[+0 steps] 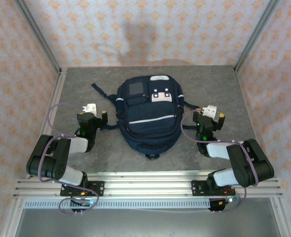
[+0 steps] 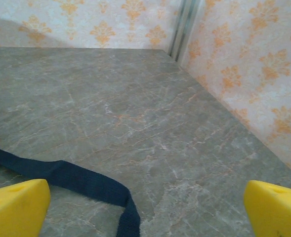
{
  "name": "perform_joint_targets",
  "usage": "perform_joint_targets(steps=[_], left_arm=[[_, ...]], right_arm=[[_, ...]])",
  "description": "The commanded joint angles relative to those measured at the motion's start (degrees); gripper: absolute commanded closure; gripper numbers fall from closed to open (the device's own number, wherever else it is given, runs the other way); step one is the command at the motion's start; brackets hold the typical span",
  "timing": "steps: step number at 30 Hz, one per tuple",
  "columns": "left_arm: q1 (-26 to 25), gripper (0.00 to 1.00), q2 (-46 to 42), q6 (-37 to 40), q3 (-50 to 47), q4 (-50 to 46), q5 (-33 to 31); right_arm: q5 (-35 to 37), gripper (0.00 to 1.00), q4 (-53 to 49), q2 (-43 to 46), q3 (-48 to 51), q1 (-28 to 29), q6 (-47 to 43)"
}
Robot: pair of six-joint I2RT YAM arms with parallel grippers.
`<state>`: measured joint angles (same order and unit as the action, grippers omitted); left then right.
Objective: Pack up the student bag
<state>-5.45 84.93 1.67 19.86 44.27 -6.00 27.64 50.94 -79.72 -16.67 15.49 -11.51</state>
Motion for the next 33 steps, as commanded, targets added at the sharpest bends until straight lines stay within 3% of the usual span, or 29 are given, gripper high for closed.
perform_joint_targets(steps=[1,3,6,9,11,13,15,17,22,26,33], left_arm=[[-0.16,0.00,0.59,2.35,1.69,3.12,-1.10],[0.62,0.00,0.82,1.78,2.62,1.87,0.04],[0.97,0.00,0.62,1.24,3.47,0.01,0.20],[1.06,0.00,0.84,1.14,3.40,0.42,0.02],[1.06,0.00,0.77,1.05,3.44,0.34,0.07],[1.10,0.00,0.77,1.05,3.45,0.27,0.03],[1.06,0.00,0.77,1.05,3.43,0.25,0.02],[1.23,0.00,0.90,0.52,3.88,-0.46,-0.36],[2.72,0.00,1.03,-0.79,4.58,-1.72,0.62],[2.82,0.00,1.03,-0.81,4.66,-1.68,0.64],[0.71,0.00,0.60,1.89,2.66,1.46,0.64]], right_arm=[[-5.78,0.00,9.10,-3.94,1.10,-2.61,1.68],[-8.69,0.00,14.27,-7.41,1.05,-4.50,2.16],[-14.52,0.00,2.75,-4.65,-2.15,-7.56,5.00],[-22.61,0.00,3.76,-9.99,-4.64,-11.21,6.39],[-27.94,0.00,-5.40,-7.74,-7.33,-13.89,8.05],[-30.18,0.00,-1.12,-9.36,-6.39,-15.30,9.14],[-30.53,0.00,-4.49,-8.44,-7.22,-15.49,9.22],[-29.85,0.00,-1.63,-8.87,-6.12,-15.49,9.51],[-15.96,0.01,6.38,-8.04,-1.41,-14.06,12.31],[-17.64,0.01,0.81,-8.30,-4.51,-13.61,11.19],[-20.43,0.01,-0.11,-8.74,-5.40,-12.65,8.81]])
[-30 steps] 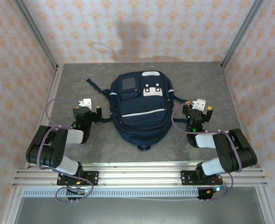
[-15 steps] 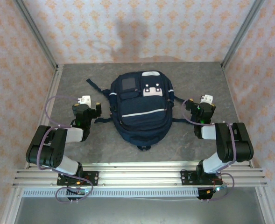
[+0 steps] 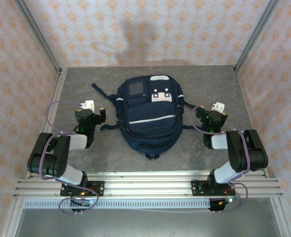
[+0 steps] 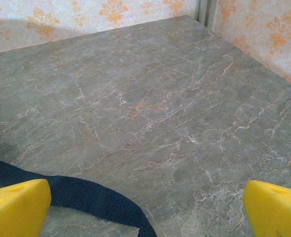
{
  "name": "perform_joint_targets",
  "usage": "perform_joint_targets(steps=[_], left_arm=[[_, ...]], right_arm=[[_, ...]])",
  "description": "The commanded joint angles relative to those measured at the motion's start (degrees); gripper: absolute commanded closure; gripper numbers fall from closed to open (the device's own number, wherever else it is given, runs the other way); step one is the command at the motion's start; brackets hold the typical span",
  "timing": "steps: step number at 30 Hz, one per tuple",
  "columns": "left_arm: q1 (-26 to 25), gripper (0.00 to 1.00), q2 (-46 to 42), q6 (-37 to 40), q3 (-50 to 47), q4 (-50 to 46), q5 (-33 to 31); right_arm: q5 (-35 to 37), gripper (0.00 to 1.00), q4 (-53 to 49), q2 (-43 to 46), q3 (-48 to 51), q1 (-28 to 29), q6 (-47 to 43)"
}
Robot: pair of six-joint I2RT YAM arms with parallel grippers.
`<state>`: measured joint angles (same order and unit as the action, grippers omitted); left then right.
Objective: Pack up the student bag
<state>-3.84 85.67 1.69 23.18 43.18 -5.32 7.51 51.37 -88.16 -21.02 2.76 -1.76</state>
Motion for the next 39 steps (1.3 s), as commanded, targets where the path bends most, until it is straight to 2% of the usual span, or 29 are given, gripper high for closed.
perform_joint_targets(steps=[1,5,7,39], left_arm=[[-0.89,0.00,-0.17,2.13,-0.68,2.53,0.68],[0.35,0.00,0.07,1.19,0.51,0.77,2.47],[1.17,0.00,0.23,-0.78,1.56,-1.28,0.50],[1.04,0.00,0.25,-0.60,1.43,-0.86,0.31]], right_arm=[[-0.30,0.01,-0.49,-0.31,-1.07,0.06,-0.92],[-0.30,0.01,-0.53,-0.32,-1.05,0.13,-0.92],[-0.30,0.01,-0.49,-0.34,-1.05,0.10,-0.92],[-0.30,0.01,-0.49,-0.38,-1.07,0.06,-0.89]])
